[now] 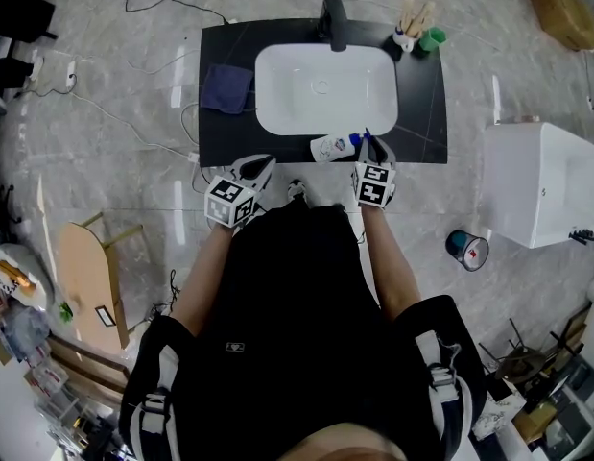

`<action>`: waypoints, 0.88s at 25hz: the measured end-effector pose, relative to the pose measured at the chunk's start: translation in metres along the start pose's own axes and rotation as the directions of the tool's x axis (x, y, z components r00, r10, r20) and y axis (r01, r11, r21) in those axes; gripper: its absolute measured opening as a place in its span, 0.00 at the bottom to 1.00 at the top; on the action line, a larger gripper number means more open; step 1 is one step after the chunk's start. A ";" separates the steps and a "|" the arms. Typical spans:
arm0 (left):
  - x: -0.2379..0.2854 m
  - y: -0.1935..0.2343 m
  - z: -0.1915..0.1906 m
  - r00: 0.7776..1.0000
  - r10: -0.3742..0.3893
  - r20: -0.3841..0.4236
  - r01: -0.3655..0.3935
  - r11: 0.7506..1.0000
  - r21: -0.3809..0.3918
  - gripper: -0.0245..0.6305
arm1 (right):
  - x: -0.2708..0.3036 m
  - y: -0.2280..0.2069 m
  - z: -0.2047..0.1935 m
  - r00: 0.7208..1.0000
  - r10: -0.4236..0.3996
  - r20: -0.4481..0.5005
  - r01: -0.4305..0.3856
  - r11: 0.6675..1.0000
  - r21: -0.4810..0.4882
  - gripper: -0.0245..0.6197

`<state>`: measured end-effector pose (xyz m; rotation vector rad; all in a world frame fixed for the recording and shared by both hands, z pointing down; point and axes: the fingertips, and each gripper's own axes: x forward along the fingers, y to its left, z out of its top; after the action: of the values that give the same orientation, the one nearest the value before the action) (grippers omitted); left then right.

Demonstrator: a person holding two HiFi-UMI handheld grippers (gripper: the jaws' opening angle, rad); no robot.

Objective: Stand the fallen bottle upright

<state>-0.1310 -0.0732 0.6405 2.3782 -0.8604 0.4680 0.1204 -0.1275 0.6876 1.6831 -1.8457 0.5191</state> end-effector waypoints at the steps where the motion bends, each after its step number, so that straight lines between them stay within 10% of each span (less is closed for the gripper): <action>1: 0.000 -0.001 -0.001 1.000 -0.001 0.001 0.001 1.000 -0.003 0.06 | -0.002 0.004 0.005 1.000 0.000 0.013 0.000 1.000 -0.026 0.19; 22: -0.003 -0.002 -0.007 1.000 0.007 0.025 -0.006 1.000 -0.021 0.06 | -0.022 0.069 0.065 0.981 0.099 0.167 -0.021 0.908 -0.418 0.20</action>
<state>-0.1332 -0.0665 0.6437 2.3680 -0.8806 0.4305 0.0429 -0.1434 0.6316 1.4243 -1.9743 -0.0178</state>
